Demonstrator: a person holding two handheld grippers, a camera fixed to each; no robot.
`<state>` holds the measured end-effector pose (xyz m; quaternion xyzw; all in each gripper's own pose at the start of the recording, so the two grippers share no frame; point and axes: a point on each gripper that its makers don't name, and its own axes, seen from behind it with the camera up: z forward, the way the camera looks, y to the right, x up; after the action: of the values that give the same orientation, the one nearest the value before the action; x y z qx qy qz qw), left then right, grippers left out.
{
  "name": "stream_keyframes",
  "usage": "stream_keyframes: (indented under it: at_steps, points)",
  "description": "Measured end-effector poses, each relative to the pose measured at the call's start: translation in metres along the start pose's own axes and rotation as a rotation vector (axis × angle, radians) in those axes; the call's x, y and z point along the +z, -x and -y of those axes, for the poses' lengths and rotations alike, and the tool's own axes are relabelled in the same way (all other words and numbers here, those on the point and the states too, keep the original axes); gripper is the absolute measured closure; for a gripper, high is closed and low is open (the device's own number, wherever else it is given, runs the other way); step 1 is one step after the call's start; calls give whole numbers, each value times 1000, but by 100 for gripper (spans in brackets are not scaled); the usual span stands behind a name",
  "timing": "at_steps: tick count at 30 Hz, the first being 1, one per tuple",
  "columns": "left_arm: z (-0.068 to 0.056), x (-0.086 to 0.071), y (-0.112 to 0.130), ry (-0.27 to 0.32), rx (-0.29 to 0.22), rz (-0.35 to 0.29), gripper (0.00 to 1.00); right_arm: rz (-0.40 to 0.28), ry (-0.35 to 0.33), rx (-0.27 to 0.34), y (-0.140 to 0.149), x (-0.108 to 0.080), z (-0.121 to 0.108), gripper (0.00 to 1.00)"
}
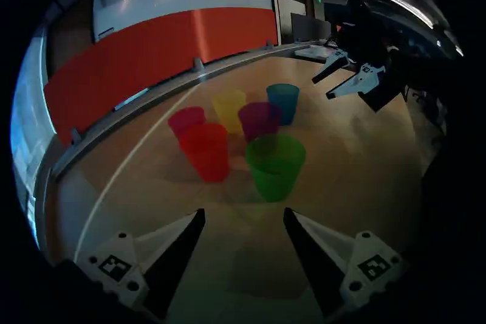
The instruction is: Pour water
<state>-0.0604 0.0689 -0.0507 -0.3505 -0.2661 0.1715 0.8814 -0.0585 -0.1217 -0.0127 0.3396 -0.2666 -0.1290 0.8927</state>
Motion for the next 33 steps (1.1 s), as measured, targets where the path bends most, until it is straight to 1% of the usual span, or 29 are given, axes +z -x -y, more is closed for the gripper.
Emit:
stream_keyframes:
  at_steps: [5,9,14,17,21,26,30,33]
  points:
    - [16,-10,-5,-86,-46,-34,4,-39,68,32,-7,-11,-7,0]
    - [30,-17,-11,-155,-90,-80,4,-78,116,48,-13,-20,-10,0]
    - [46,-22,-20,-212,-142,-134,4,-113,152,56,-19,-27,-11,0]
    - [56,-26,-26,-250,-161,-165,4,-126,179,68,-21,-30,-14,0]
    - [67,-32,-37,-298,-179,-217,4,-162,237,91,-28,-37,-23,0]
    - [82,-39,-49,-361,-222,-278,4,-230,318,116,-41,-47,-37,0]
    - [87,-46,-58,-402,-254,-336,4,-282,363,140,-48,-54,-47,0]
    - [87,-52,-66,-423,-254,-376,4,-320,406,161,-55,-63,-58,0]
